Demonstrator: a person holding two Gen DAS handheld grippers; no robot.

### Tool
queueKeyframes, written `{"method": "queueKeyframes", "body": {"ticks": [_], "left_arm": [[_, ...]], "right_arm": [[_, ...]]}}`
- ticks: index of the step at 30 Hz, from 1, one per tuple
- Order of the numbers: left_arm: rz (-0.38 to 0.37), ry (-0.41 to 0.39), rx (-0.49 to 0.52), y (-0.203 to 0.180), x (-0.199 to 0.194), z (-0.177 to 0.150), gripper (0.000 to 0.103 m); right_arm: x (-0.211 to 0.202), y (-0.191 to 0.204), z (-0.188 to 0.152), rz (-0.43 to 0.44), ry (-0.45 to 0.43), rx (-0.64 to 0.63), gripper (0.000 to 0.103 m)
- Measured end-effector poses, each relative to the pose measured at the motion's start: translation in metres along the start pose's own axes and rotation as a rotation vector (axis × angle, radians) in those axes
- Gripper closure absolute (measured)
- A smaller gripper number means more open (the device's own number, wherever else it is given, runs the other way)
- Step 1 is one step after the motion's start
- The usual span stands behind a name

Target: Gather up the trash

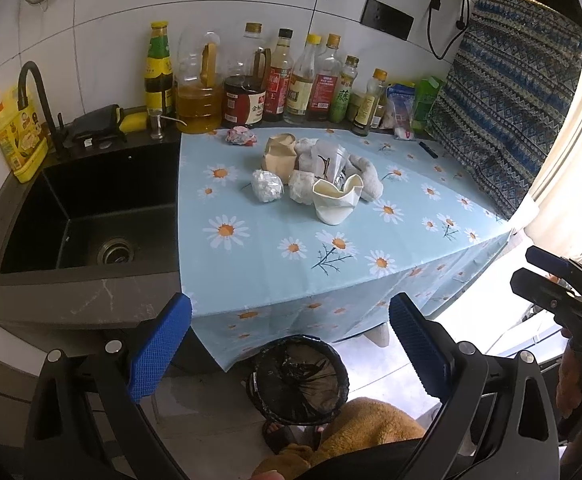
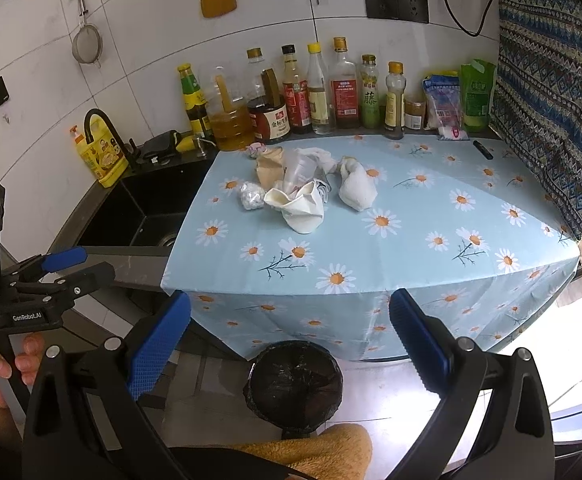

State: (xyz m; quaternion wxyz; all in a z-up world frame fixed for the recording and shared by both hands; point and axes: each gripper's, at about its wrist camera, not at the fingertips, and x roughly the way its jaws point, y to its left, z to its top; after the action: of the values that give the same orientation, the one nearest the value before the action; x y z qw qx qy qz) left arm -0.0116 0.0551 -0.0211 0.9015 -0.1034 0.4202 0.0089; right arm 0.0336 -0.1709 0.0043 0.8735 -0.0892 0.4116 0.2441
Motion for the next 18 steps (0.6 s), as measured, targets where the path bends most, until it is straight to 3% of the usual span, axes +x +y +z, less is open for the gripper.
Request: {"method": "queueKeyframes", "body": {"ticks": [4, 9, 18], "left_arm": [[0.003, 0.000, 0.010, -0.001, 0.000, 0.004, 0.007], [0.001, 0.008, 0.008, 0.000, 0.002, 0.006, 0.007], [-0.011, 0.008, -0.021, 0.000, 0.015, 0.013, 0.007]], "right_arm": [[0.003, -0.001, 0.006, 0.065, -0.033, 0.040, 0.005], [0.003, -0.005, 0.006, 0.049, -0.082, 0.033, 0.005], [0.022, -0.015, 0.012, 0.062, -0.014, 0.057, 0.005]]}}
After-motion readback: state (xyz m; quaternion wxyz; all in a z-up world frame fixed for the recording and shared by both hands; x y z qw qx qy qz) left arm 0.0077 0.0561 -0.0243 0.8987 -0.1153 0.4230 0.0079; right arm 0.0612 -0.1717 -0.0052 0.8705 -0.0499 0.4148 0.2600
